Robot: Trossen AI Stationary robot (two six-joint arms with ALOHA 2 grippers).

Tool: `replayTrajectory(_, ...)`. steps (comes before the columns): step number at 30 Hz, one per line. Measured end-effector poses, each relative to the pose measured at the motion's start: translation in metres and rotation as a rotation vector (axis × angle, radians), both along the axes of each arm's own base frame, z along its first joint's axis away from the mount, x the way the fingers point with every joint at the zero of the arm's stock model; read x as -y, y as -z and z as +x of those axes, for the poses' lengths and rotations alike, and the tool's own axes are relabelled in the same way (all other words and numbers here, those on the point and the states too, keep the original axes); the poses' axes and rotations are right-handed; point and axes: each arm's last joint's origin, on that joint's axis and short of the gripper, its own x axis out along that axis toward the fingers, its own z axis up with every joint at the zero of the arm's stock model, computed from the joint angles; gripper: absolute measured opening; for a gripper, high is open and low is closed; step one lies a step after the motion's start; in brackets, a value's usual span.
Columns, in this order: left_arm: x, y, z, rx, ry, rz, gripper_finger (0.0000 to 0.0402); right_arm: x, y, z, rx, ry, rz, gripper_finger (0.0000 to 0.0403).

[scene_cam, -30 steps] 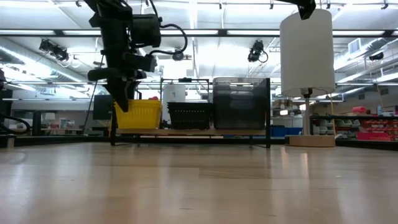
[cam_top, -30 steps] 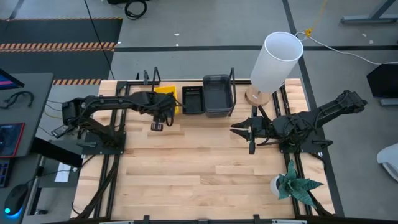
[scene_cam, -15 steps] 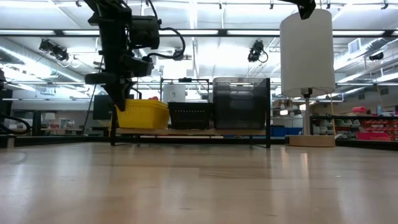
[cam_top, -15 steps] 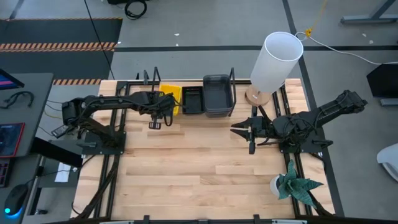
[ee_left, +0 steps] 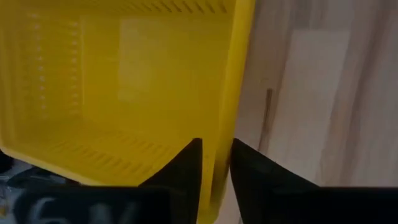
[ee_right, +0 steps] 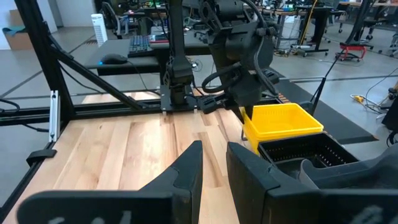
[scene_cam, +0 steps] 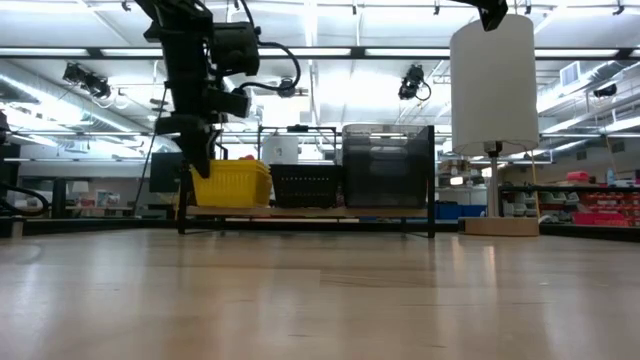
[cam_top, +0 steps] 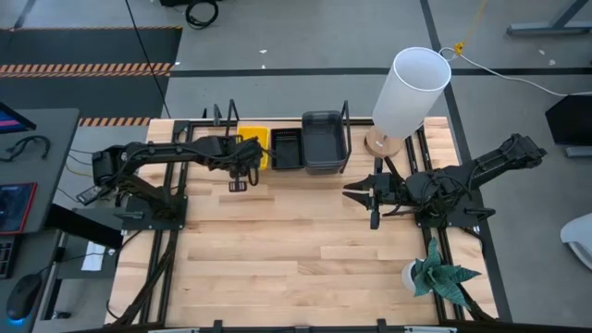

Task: Stack baskets on shelf by color
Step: Put the stacked yellow baskets on the shelf, then return to Home Position

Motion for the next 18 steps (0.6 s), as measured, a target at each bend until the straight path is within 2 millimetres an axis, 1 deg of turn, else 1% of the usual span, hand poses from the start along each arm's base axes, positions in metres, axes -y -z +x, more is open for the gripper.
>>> replayTrajectory(2,0.0,-0.001,0.002,0.029,-0.013,-0.002,0.0094,0.0,0.0,0.0,0.0,0.0,0.0,0.0077)
replayTrajectory(5,0.001,-0.001,0.004,0.045,-0.009,-0.001,0.0117,0.0,0.001,0.0,-0.01,-0.021,-0.019,0.0077)
replayTrajectory(9,0.0,-0.008,0.006,0.07,-0.008,0.004,0.0161,0.0,0.0,-0.003,-0.026,-0.119,-0.032,0.0073)
replayTrajectory(12,0.001,-0.016,0.004,0.102,-0.007,0.01,0.0192,0.007,-0.001,-0.008,-0.014,-0.102,-0.028,0.0062)
replayTrajectory(15,0.002,-0.025,0.002,0.158,-0.004,0.008,0.0217,0.014,0.006,-0.016,-0.009,-0.077,-0.018,0.005)
replayTrajectory(18,0.007,-0.039,-0.006,0.229,-0.002,-0.018,0.023,0.02,0.019,-0.025,0.005,-0.066,0.008,0.0041)
